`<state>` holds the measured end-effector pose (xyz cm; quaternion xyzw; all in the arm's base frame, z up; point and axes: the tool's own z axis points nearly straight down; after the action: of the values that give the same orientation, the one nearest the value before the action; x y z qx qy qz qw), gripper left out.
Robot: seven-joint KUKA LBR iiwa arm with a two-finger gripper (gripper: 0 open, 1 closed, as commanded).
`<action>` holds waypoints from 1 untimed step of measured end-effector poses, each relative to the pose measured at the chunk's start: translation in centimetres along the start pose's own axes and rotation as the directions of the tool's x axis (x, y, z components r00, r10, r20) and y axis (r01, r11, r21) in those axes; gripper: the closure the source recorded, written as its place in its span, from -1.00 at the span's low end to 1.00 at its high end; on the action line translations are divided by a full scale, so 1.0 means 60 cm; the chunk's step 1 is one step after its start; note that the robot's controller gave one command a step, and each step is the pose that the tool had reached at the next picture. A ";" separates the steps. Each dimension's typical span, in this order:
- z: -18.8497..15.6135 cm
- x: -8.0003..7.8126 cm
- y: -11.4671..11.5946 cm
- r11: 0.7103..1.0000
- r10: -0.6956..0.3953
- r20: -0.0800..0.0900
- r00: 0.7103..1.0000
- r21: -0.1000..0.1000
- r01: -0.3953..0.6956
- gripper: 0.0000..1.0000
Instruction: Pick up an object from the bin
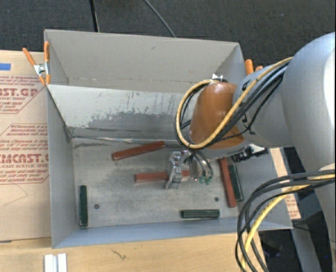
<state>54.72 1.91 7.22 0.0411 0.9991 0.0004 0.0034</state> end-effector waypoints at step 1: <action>-0.223 -0.030 -0.025 0.917 -0.400 -0.005 0.917 -0.002 0.400 1.00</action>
Offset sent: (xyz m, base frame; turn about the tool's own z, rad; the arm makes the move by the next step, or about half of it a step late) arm 0.0000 0.0000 0.0000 0.0000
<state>56.33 0.26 20.64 -0.1637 0.9865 0.0002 0.0007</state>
